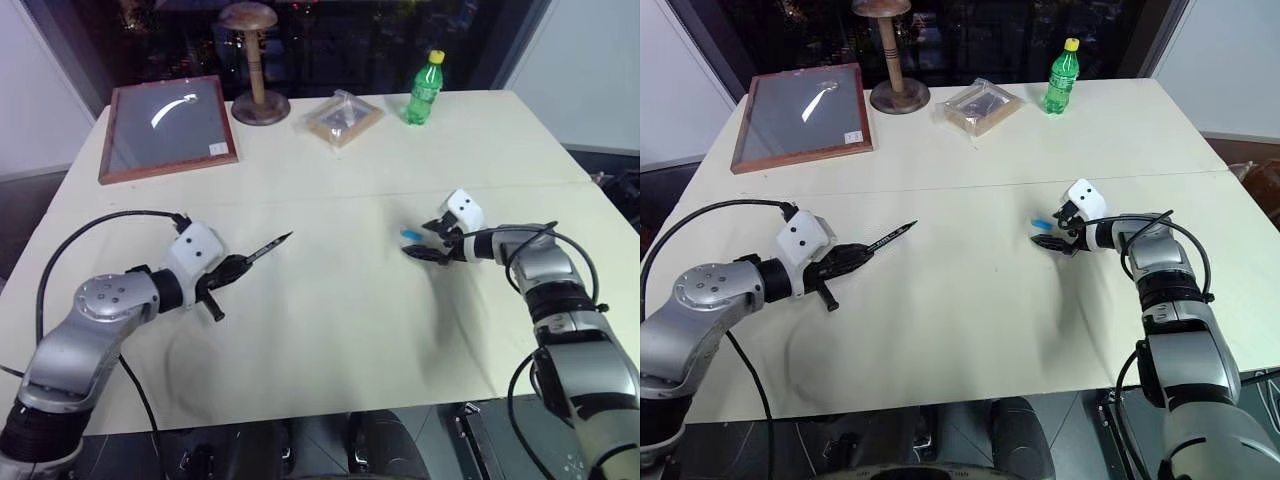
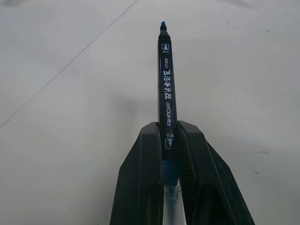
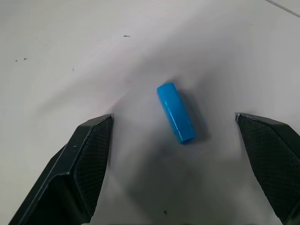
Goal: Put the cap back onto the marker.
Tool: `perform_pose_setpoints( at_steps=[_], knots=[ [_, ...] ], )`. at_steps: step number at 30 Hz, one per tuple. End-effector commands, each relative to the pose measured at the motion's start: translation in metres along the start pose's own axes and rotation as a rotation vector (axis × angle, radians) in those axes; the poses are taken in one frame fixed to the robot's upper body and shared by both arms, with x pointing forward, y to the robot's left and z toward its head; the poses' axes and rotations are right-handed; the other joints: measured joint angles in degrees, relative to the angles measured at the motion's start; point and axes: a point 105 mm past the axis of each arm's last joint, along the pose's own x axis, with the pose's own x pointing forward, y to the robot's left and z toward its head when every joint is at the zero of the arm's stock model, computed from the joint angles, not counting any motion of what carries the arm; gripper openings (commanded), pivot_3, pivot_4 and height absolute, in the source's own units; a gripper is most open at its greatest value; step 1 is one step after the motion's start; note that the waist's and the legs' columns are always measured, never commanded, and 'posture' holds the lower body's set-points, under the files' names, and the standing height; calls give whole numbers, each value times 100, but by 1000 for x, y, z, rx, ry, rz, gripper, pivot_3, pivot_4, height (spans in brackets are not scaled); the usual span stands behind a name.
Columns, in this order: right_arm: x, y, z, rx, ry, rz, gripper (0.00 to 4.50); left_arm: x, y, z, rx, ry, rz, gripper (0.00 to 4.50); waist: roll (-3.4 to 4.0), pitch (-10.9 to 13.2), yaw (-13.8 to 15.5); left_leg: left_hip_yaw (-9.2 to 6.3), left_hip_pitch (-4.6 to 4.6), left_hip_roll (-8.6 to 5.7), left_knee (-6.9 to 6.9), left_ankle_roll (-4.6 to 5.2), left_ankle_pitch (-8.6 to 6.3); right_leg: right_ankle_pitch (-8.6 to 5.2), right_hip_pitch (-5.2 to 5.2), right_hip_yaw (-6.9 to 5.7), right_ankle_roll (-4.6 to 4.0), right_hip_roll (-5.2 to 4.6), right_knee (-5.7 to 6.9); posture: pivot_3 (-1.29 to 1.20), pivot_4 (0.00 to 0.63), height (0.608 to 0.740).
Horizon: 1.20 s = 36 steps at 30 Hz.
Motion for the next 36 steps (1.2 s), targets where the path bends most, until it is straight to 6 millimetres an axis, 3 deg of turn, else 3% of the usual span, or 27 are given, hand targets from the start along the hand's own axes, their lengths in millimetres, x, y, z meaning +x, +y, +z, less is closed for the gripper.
perform_pose_setpoints(
  at_steps=[1,2,8,9,17,24,30,36],
  knots=[
    [3,3,1,13,3,25,3815,-6,4,14,51,-45,26,0,0,0,0,0,0,0,0,0,0,0,0,0,0,-1,0,0,150,740],
    [3,3,1,15,3,24,3528,-6,4,14,52,-45,25,0,0,0,1,0,0,0,0,0,0,0,0,0,0,-2,0,0,150,740],
    [3,1,2,19,-1,15,393,-5,4,16,54,-49,24,0,0,0,3,1,0,-1,-1,0,0,0,0,-1,0,-6,0,0,150,740],
    [2,1,3,19,-1,14,32,-5,4,16,55,-49,23,0,0,0,3,1,0,-1,-1,0,0,0,0,-1,0,-6,0,0,150,740],
    [1,5,8,-2,-17,21,32,-4,3,15,55,-46,3,0,0,0,3,1,0,-1,-1,0,0,0,0,-1,0,-8,0,0,150,740],
    [-11,39,42,-333,-13,89,32,4,6,12,133,-45,-126,0,12,7,27,2,-13,-3,-5,0,0,0,-16,-3,0,-12,0,0,150,740],
    [-18,66,73,-519,-37,132,32,19,15,12,214,-48,-232,0,14,8,34,3,-19,-6,-4,0,0,0,-23,-8,0,-6,0,0,150,740],
    [-17,81,89,-621,-39,152,32,35,19,11,288,-51,-308,0,13,9,35,8,-36,-5,-3,1,0,0,-41,-8,1,10,0,0,150,740]
  ],
)
